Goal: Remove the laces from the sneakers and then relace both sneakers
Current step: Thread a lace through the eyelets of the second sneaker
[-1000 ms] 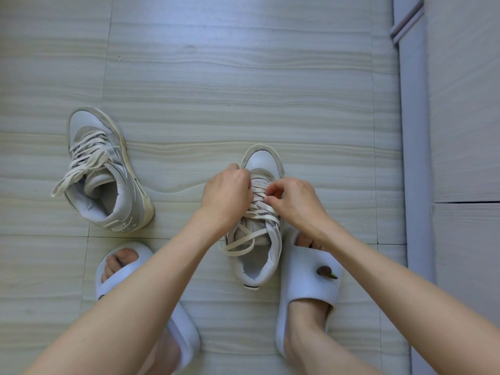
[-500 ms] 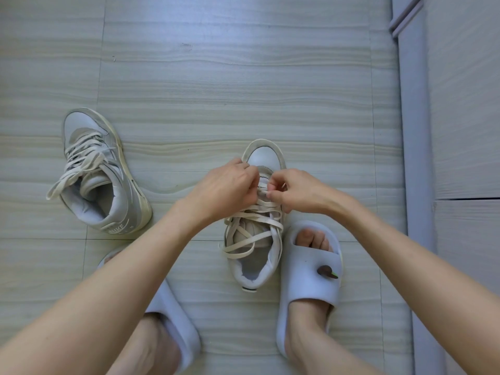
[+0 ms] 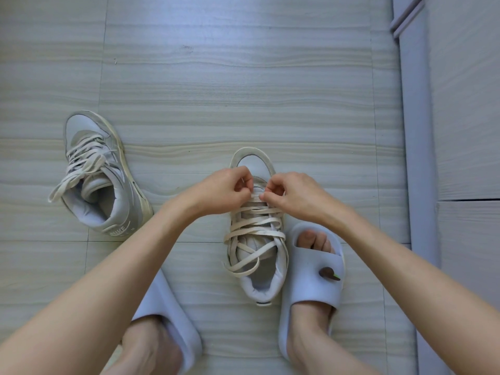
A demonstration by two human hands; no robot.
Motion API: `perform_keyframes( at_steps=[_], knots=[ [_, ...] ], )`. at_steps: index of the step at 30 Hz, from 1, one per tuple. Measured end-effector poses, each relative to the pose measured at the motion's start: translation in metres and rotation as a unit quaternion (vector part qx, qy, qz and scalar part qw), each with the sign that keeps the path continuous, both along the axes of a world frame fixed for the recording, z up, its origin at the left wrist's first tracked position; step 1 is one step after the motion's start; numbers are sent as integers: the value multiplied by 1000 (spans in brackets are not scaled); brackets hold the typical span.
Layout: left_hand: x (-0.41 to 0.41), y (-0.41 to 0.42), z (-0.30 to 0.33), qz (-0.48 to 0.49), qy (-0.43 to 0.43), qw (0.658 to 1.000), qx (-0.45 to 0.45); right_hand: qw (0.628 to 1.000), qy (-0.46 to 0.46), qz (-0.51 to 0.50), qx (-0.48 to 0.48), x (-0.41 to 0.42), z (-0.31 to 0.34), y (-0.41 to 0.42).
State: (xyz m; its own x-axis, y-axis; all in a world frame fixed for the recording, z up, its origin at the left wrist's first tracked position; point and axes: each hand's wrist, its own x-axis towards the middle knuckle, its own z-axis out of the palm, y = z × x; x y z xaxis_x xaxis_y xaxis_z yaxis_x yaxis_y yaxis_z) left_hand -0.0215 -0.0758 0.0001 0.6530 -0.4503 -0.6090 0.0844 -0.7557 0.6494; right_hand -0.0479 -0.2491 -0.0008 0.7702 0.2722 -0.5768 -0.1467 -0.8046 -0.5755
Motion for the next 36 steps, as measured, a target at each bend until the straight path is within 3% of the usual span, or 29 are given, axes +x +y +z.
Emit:
perform_keyframes(
  at_steps=[3, 6, 11, 16, 25, 29, 36],
  knots=[
    [1, 1, 1, 29, 48, 998, -23, 1000, -2, 10, -25, 1, -2, 0],
    [-5, 8, 0, 77, 103, 990, -64, 998, 49, -19, 31, 0, -5, -7],
    [-15, 15, -8, 130, 113, 979, -111, 993, 70, -46, 83, -4, -8, -13],
    [-8, 6, -11, 94, 68, 992, -56, 996, 54, -45, 53, -1, -10, -7],
    [-10, 6, -11, 165, 32, 982, -81, 984, 78, -127, 96, 1, -13, -8],
    [-5, 10, -13, 148, -15, 989, -23, 982, 51, -159, 90, -2, -19, -9],
    [-5, 3, -17, 67, -58, 995, 47, 996, 9, -85, 13, 1, -25, -5]
  ],
)
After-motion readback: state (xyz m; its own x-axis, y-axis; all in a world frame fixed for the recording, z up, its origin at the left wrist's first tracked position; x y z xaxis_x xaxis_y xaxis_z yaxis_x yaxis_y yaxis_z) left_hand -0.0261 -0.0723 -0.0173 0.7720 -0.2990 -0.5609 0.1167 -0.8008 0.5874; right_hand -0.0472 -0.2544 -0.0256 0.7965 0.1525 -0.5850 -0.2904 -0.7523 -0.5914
